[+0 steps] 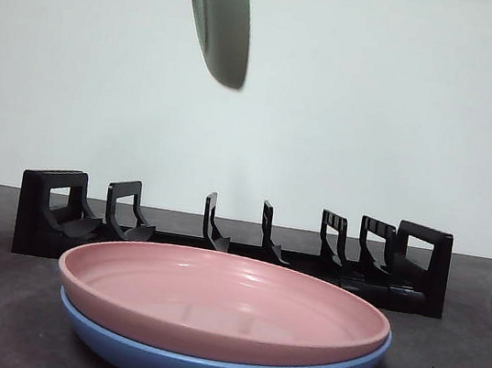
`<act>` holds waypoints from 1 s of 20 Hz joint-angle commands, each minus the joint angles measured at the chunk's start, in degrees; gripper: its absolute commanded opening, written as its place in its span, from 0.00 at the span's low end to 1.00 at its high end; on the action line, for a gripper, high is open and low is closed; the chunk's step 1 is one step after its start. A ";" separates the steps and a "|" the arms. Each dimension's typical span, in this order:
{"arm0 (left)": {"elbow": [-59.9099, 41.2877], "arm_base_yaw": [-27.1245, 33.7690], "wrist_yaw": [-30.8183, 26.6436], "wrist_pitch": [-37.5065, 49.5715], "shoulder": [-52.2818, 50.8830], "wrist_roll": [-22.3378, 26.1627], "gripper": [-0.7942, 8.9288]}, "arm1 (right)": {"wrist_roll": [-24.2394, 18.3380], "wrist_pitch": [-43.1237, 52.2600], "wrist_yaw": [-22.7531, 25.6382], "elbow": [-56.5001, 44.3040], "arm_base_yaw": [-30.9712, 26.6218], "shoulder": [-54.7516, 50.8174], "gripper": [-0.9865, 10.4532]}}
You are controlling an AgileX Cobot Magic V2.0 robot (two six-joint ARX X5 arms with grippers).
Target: Place the plate
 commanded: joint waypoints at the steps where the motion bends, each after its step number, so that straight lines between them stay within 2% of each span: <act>1: 0.98 -0.02 -0.02 0.68 0.24 0.31 0.44 | -0.94 8.66 2.14 -9.11 1.55 -4.90 0.10; 5: 0.98 -0.02 -0.02 0.92 0.26 0.31 0.44 | -2.29 23.37 4.09 -25.33 5.03 -14.56 0.10; 8: 0.98 -0.02 -0.02 0.92 0.24 -0.39 0.44 | -3.54 24.09 5.27 -31.45 7.58 -18.99 0.10; 9: 0.98 -0.02 -0.02 0.92 0.24 -0.85 0.44 | -5.66 23.15 5.62 -32.52 8.81 -19.96 0.10; 11: 0.98 -0.02 -0.02 0.90 0.24 -1.03 0.44 | -11.23 18.03 9.40 -32.79 12.17 -20.70 0.10; 16: 0.98 -0.02 -0.02 0.92 0.24 -1.01 0.44 | -26.95 0.33 17.75 -32.79 19.67 -20.52 0.10; 20: 0.98 -0.02 -0.02 0.96 0.26 -1.03 0.44 | -35.69 -8.13 25.35 -32.79 23.41 -20.22 0.10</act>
